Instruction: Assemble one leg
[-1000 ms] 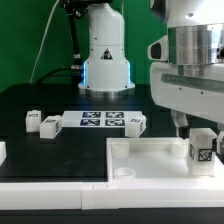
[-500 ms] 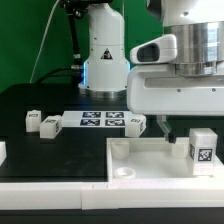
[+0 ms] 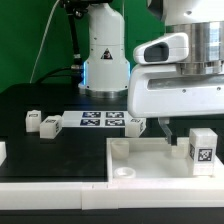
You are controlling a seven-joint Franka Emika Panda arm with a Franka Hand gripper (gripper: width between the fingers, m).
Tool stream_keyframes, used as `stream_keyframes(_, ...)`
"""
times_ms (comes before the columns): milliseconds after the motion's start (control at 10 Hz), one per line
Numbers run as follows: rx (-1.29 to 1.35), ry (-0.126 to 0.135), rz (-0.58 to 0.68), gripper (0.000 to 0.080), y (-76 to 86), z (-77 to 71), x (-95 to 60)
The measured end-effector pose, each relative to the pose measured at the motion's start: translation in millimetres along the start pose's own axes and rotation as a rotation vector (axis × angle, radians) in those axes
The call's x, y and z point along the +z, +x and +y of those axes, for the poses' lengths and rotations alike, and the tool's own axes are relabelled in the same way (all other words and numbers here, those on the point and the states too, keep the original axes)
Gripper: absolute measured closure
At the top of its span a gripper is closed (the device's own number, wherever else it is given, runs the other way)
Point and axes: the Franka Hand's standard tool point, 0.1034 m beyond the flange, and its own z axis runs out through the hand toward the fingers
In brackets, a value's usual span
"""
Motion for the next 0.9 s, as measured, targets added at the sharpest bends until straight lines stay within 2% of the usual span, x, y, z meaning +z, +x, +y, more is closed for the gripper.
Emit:
stream_keyframes(200,0.001,0.000,0.000,0.0511,0.0,0.2,0.1)
stream_keyframes(500,0.158,0.006,-0.001,0.0508,-0.8,-0.2,0.8)
stream_keyframes(600,0.386,0.012,0.006,0.0508,-1.2,0.4,1.3)
stream_keyframes(900,0.876,0.006,0.010,0.0508,-2.1,2.0,2.0)
